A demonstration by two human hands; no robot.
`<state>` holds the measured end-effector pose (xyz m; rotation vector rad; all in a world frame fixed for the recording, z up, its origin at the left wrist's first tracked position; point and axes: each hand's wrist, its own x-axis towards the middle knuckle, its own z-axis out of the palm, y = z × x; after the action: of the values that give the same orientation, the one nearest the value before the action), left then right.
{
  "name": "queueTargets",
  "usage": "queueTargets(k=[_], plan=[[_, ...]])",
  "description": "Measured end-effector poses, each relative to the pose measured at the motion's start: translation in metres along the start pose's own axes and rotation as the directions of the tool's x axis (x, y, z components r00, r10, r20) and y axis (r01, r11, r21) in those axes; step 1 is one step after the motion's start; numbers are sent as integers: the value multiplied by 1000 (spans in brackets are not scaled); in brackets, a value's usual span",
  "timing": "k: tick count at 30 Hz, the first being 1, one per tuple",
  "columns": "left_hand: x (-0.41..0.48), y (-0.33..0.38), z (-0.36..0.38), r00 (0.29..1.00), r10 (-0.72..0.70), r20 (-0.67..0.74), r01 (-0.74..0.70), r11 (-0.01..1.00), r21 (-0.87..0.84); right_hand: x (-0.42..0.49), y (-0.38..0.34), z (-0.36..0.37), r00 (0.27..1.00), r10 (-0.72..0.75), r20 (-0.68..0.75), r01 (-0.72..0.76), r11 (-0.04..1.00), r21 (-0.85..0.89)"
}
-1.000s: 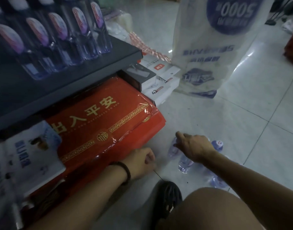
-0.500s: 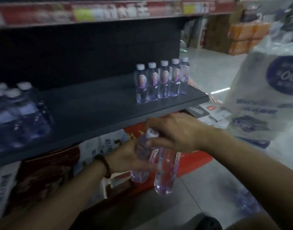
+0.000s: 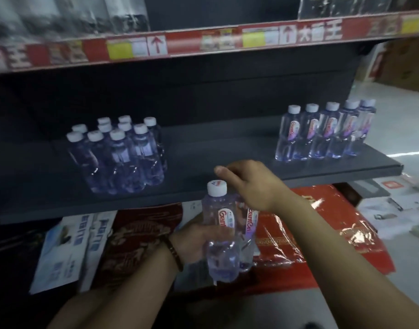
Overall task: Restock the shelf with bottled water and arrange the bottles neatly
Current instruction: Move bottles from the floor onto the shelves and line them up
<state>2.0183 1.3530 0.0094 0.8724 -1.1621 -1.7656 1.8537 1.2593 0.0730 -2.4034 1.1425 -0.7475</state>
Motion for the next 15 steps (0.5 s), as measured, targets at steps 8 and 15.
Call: queueTargets(k=[8, 15], plan=[[-37, 29, -14, 942, 229, -244, -267, 954, -137, 29, -22, 36, 977, 175, 122, -203, 587, 784], [-48, 55, -65, 780, 298, -550, -383, 923, -42, 38, -42, 101, 889, -179, 421, -327, 392, 860]])
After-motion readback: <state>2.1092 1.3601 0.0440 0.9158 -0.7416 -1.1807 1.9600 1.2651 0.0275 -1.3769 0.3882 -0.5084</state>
